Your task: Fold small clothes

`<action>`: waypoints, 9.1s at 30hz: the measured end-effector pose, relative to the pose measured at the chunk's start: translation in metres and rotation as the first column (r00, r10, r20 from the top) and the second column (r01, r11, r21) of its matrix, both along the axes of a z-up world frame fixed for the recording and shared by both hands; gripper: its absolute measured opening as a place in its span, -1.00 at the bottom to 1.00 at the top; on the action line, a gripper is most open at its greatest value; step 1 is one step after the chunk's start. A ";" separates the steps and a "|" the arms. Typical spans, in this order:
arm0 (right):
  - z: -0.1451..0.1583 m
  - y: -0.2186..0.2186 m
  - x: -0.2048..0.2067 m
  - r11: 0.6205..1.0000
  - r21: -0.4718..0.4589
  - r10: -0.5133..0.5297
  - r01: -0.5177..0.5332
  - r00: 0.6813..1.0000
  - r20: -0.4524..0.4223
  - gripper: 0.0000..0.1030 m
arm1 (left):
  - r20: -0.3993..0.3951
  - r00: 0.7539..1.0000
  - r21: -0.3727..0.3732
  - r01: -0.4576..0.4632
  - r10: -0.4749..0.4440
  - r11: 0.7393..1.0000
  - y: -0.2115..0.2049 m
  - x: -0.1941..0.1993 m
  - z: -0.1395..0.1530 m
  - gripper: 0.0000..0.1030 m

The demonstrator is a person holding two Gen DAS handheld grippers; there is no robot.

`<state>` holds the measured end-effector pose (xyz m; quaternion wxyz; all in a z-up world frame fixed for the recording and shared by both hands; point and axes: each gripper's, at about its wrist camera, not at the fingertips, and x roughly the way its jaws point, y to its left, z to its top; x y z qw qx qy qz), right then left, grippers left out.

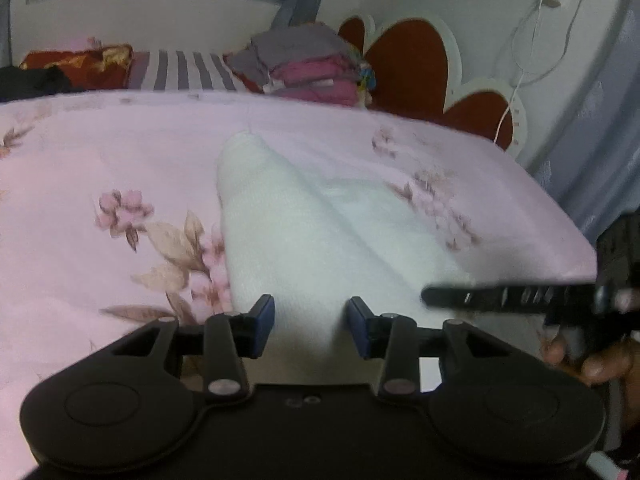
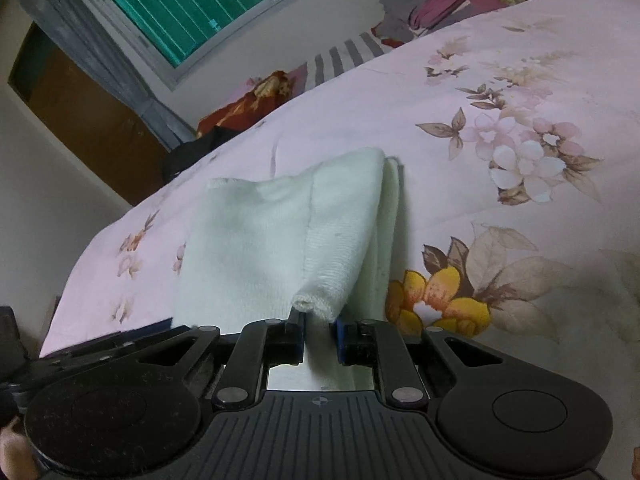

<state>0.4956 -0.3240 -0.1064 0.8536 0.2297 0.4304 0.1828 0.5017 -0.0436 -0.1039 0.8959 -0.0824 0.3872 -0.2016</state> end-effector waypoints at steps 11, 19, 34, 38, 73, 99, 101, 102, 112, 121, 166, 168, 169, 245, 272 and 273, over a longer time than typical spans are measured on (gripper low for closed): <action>0.049 0.025 0.033 0.981 -0.192 0.077 -0.038 0.976 0.201 -0.25 | 0.095 0.995 0.014 0.029 -0.031 0.999 -0.007 0.068 0.012 -0.25; -0.005 0.024 0.067 0.948 -0.315 0.078 -0.056 0.995 0.061 -0.31 | 0.057 0.997 0.074 0.054 -0.059 0.996 -0.021 0.084 -0.022 -0.23; -0.007 0.041 0.097 0.921 -0.384 0.124 -0.070 0.986 0.116 -0.31 | -0.021 1.000 0.054 -0.010 0.011 0.998 -0.011 0.107 -0.031 -0.15; 0.002 0.041 0.090 0.915 -0.401 0.112 -0.052 0.985 0.129 -0.30 | 0.068 0.998 0.080 -0.004 -0.001 0.997 -0.008 0.081 -0.011 -0.09; -0.006 0.055 -0.102 0.861 -0.489 0.183 -0.140 0.982 0.042 -0.31 | -0.027 1.000 0.167 0.014 -0.010 0.986 0.013 -0.096 -0.030 0.00; 0.030 0.019 -0.088 0.958 -0.271 -0.073 0.097 0.992 0.100 -0.08 | -0.051 0.993 0.137 -0.095 0.103 0.986 0.015 -0.061 -0.014 0.66; 0.031 0.018 -0.073 0.964 -0.252 -0.060 0.085 0.993 0.104 -0.08 | -0.033 0.993 0.138 -0.108 0.114 0.985 0.012 -0.051 -0.008 0.68; 0.032 0.018 -0.066 0.967 -0.240 -0.057 0.081 0.993 0.107 -0.08 | -0.025 0.992 0.136 -0.117 0.122 0.984 0.011 -0.044 -0.006 0.69; -0.001 0.020 -0.002 0.974 -0.227 0.019 0.003 0.995 0.094 -0.08 | -0.109 0.975 0.094 -0.183 0.192 0.979 0.011 0.013 -0.024 0.85; -0.003 -0.040 -0.003 0.999 -0.042 -0.017 0.019 0.999 0.042 0.25 | -0.118 0.976 0.046 -0.177 0.181 0.983 0.015 0.011 -0.021 0.62; 0.048 0.166 -0.028 0.987 -0.102 0.139 -0.126 0.982 0.131 -0.40 | -0.086 0.991 -0.133 -0.111 0.100 0.985 0.175 -0.020 0.011 -0.26; 0.047 0.200 -0.032 0.986 -0.090 0.151 -0.140 0.980 0.130 -0.40 | -0.089 0.989 -0.123 -0.129 0.118 0.984 0.206 -0.026 0.012 -0.26; 0.045 0.217 -0.033 0.985 -0.082 0.159 -0.149 0.979 0.127 -0.40 | -0.092 0.988 -0.119 -0.136 0.126 0.984 0.222 -0.029 0.012 -0.26; 0.023 0.368 -0.083 0.869 -0.438 0.331 -0.231 0.929 0.168 -0.43 | 0.068 0.973 0.252 -0.229 0.219 0.940 0.239 -0.156 0.011 -0.45; 0.106 0.273 -0.343 0.893 -0.448 0.193 -0.039 0.933 0.303 1.00 | 0.291 0.892 0.277 -0.425 0.346 0.862 0.145 -0.412 0.099 1.00; 0.107 0.271 -0.354 0.896 -0.443 0.177 -0.023 0.934 0.310 1.00 | 0.298 0.890 0.270 -0.426 0.346 0.863 0.144 -0.421 0.100 1.00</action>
